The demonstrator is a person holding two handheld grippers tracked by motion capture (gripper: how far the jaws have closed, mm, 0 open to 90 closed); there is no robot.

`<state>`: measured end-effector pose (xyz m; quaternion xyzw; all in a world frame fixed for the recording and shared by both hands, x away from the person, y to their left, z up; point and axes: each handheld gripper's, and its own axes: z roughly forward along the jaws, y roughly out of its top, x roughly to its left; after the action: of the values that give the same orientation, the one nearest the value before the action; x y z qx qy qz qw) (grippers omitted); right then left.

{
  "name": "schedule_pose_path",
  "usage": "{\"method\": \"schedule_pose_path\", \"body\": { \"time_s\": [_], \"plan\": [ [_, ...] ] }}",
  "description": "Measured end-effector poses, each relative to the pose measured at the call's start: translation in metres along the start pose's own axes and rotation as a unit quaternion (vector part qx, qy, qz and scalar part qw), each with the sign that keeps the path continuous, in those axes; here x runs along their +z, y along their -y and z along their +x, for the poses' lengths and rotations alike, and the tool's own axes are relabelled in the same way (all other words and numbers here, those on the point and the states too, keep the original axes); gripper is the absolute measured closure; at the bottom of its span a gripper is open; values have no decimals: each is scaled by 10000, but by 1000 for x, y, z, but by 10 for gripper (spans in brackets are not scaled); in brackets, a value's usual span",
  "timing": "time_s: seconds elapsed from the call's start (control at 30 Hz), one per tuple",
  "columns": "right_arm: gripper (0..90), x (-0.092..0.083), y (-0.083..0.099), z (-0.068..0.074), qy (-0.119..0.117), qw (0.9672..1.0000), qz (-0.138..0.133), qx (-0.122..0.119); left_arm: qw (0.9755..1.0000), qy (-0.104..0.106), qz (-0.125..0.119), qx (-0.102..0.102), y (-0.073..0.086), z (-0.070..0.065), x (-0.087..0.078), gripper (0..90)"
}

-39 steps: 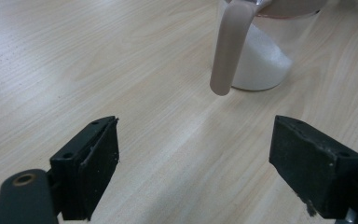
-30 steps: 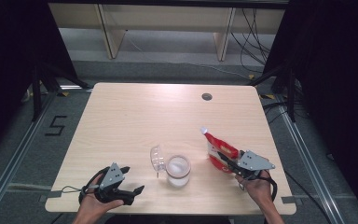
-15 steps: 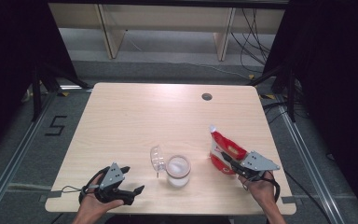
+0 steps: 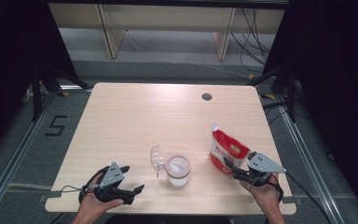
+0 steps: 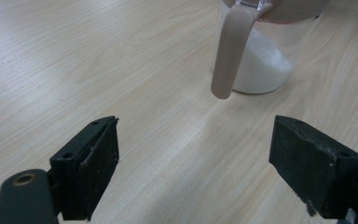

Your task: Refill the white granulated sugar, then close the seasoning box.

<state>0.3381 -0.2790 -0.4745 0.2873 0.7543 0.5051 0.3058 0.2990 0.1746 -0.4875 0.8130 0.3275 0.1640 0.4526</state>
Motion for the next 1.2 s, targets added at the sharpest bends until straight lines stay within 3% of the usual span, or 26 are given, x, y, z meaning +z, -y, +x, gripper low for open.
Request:
{"method": "schedule_pose_path", "body": {
  "time_s": [0.13,0.17,0.23,0.27,0.3,0.4,0.43,0.5,0.53,0.57,0.63,0.67,0.77,0.87,0.9,0.93,1.0,1.03,1.1,1.17,1.2],
  "plan": [
    [393,-11,0,5,116,9999,92,89,10000,-25,52,35,0,0,0,155],
    [380,-19,2,7,237,9995,166,95,10000,-15,52,17,-1,0,0,155],
    [378,-24,4,10,217,9990,286,249,10000,14,28,58,-1,1,1,155],
    [378,-26,5,9,246,9992,274,166,10000,8,59,46,-1,0,1,155],
    [378,-28,6,11,244,9987,316,310,10000,28,35,29,-1,0,2,155],
    [377,-29,9,10,289,9987,307,269,9999,21,103,111,-2,1,1,155],
    [358,-34,11,13,209,9966,543,586,10000,6,57,50,-3,0,2,155],
    [348,-35,12,13,269,9969,542,496,10000,45,45,9,-3,-1,4,154],
    [348,-37,13,12,295,9973,547,379,9999,52,102,87,-3,1,3,155],
    [345,-38,13,15,265,9963,615,543,9999,45,84,123,-3,1,4,154],
    [337,-42,13,15,278,9961,648,527,9997,13,151,197,-4,2,3,155],
    [337,-44,14,18,276,9956,637,634,10000,28,75,34,-3,0,5,155],
    [324,-50,16,20,270,9947,698,709,10000,24,67,8,-3,0,6,154],
    [321,-52,18,21,233,9945,750,694,10000,29,68,10,-3,-1,5,155],
    [320,-53,18,21,299,9952,723,583,9998,-12,151,117,-3,1,4,154],
    [319,-54,18,23,239,9939,807,709,9997,-11,183,145,-3,2,3,155],
    [312,-53,19,24,232,9950,800,545,9999,-3,134,109,-3,2,4,155],
    [313,-53,19,26,181,9935,868,716,9998,-6,167,144,-3,2,4,155],
    [313,-53,20,28,204,9933,912,674,10000,45,24,-1,-3,0,5,154],
    [312,-54,19,29,225,9921,993,730,10000,23,34,12,-3,0,5,155],
    [312,-53,20,28,239,9930,957,649,9999,-6,95,62,-3,1,4,155]
  ]
}}
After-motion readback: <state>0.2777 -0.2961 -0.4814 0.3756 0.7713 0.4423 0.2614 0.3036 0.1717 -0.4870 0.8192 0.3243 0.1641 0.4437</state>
